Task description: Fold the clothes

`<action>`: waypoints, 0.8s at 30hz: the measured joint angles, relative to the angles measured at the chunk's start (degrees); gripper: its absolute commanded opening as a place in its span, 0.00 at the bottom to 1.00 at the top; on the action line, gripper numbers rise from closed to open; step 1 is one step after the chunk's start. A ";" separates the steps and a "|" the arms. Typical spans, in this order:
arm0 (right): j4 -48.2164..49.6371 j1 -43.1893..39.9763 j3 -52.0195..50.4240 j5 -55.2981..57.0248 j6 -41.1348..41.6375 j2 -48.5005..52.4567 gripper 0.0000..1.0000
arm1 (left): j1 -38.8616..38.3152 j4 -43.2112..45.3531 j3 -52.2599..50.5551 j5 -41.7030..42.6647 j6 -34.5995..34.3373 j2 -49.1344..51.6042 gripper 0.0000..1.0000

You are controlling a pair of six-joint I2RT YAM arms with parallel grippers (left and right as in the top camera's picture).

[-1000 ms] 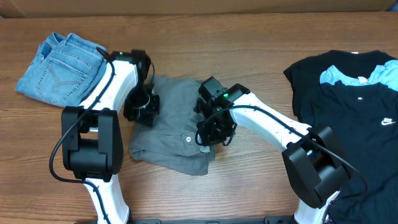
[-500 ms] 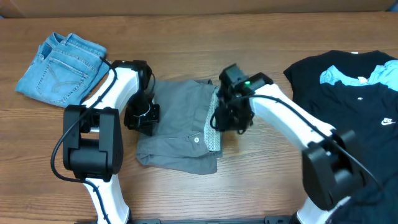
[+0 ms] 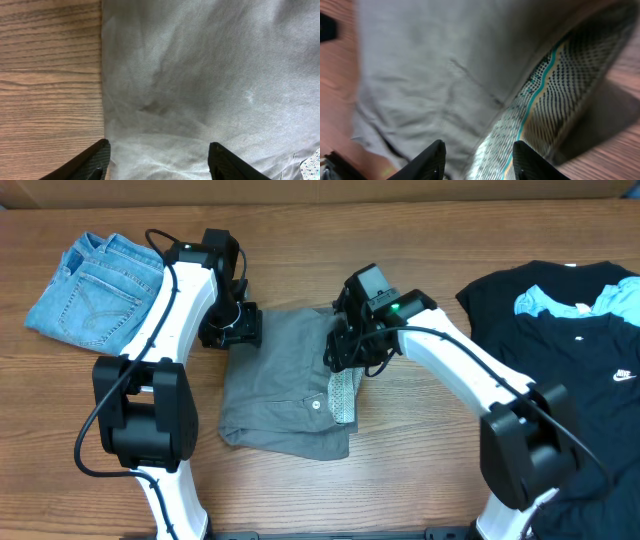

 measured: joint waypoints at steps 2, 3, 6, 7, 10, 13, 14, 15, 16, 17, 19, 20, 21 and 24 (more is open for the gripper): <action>0.96 0.00 -0.15 -0.26 0.15 1.86 0.54 | 0.00 0.00 0.00 0.00 0.00 0.00 0.66; 1.64 0.00 -0.15 -0.26 0.17 2.45 0.55 | 0.00 -0.02 0.00 0.00 0.00 0.00 0.66; 3.13 0.00 -0.15 -0.37 0.85 4.11 0.52 | 0.00 -0.02 0.00 0.00 0.00 0.00 0.67; 3.63 0.00 -0.15 -0.39 1.09 4.66 0.43 | 0.00 -0.02 0.00 0.00 0.00 0.00 0.67; 5.18 0.02 -0.15 -1.77 1.01 5.44 0.05 | 0.00 -0.02 0.00 0.00 0.00 0.00 0.67; 4.87 0.00 -0.09 -4.76 -0.59 5.53 0.04 | 0.00 0.00 0.00 0.00 0.00 0.00 0.68; 3.82 -0.04 0.00 -4.98 -0.98 5.53 0.04 | 0.00 0.00 0.00 0.00 0.00 0.00 0.68; 0.70 -0.22 0.33 -4.42 -1.38 5.53 0.04 | 0.00 0.04 0.00 0.00 0.00 0.00 0.68; -1.31 -0.44 0.50 -3.34 -1.68 5.44 0.04 | 0.00 0.24 0.00 0.00 0.00 0.00 0.68; -5.60 -1.07 1.29 0.00 -1.97 5.14 0.04 | 0.00 0.44 0.00 0.00 0.00 0.00 0.68; -8.09 -1.90 1.88 2.91 -2.10 4.31 0.04 | 0.00 0.94 0.00 -0.02 0.00 0.00 0.69; -9.90 -2.73 2.47 5.55 -2.21 3.37 0.04 | 0.00 1.22 0.00 -0.02 0.00 0.00 0.69; -10.58 -3.39 2.75 7.28 -2.27 2.54 0.05 | 0.00 1.44 0.00 0.00 0.00 0.00 0.69; -10.82 -5.14 3.30 11.28 -2.49 0.37 0.34 | 0.00 2.01 0.00 -0.02 0.00 0.00 0.69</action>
